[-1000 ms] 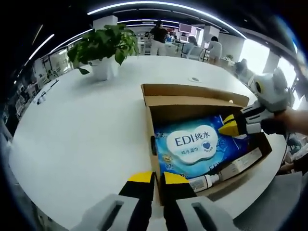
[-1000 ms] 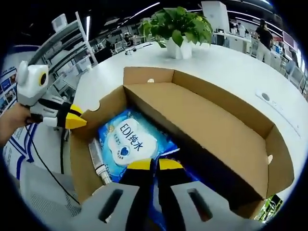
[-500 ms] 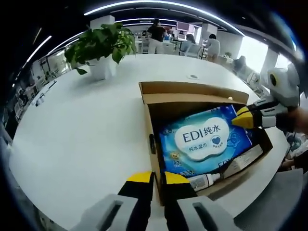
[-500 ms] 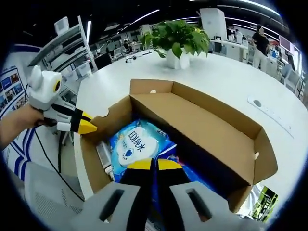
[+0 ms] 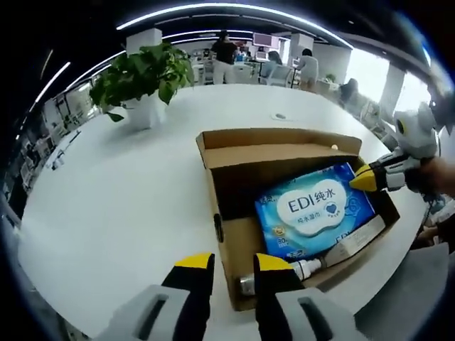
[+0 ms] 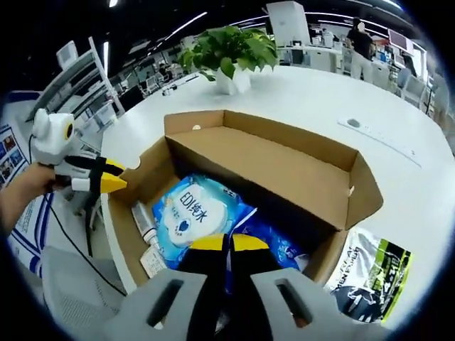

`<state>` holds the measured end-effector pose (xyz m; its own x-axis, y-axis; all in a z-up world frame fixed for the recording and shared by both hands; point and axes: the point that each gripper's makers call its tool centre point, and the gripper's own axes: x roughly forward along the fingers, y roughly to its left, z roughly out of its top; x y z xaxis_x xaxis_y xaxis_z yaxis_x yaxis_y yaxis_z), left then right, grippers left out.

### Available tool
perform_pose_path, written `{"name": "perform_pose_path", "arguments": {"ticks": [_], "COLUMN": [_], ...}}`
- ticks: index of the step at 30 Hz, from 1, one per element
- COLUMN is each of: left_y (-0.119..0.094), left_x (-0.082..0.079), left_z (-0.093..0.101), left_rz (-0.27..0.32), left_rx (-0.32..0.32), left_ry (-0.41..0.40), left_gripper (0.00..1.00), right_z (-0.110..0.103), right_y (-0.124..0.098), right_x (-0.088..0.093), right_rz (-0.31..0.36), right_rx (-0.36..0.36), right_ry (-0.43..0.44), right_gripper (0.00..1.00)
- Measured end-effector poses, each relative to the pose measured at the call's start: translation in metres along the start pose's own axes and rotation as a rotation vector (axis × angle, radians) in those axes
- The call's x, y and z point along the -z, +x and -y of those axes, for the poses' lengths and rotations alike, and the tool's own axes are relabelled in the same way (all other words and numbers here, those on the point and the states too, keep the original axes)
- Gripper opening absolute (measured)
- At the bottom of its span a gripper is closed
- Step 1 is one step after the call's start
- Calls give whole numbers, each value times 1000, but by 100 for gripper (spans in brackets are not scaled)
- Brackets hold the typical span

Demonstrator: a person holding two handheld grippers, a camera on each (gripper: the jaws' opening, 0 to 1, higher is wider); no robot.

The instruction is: Operate the shoe box by opening the lid, removing the specified soft item, and placing it in the target area until the item is outside and the box remains undamaged.

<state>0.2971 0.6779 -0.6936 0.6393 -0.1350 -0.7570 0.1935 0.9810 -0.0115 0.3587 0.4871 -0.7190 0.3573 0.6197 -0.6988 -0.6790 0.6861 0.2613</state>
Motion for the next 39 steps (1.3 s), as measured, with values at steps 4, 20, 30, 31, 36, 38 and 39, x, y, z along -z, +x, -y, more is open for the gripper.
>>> {"name": "perform_pose_path", "arguments": {"ticks": [4, 20, 30, 31, 36, 38, 39], "left_y": [-3, 45, 62, 65, 65, 65, 65], "left_x": [-15, -10, 13, 14, 11, 11, 11], "left_z": [5, 42, 63, 57, 52, 53, 53], "left_rz": [33, -79, -206, -199, -178, -184, -178], "left_rx": [0, 177, 311, 282, 234, 236, 237], "left_ry": [71, 112, -15, -19, -1, -26, -25], "left_gripper": [25, 29, 20, 19, 2, 1, 1], "right_z": [2, 9, 7, 7, 4, 3, 2], "right_y": [0, 4, 4, 4, 2, 1, 1], "right_x": [3, 14, 15, 16, 16, 17, 17], "right_rz": [-9, -31, -30, -29, -16, -8, -1], "right_rx": [-2, -9, -16, -15, -4, 6, 12], "right_ry": [15, 35, 39, 40, 71, 70, 73], "right_gripper": [0, 0, 0, 0, 0, 0, 0]}}
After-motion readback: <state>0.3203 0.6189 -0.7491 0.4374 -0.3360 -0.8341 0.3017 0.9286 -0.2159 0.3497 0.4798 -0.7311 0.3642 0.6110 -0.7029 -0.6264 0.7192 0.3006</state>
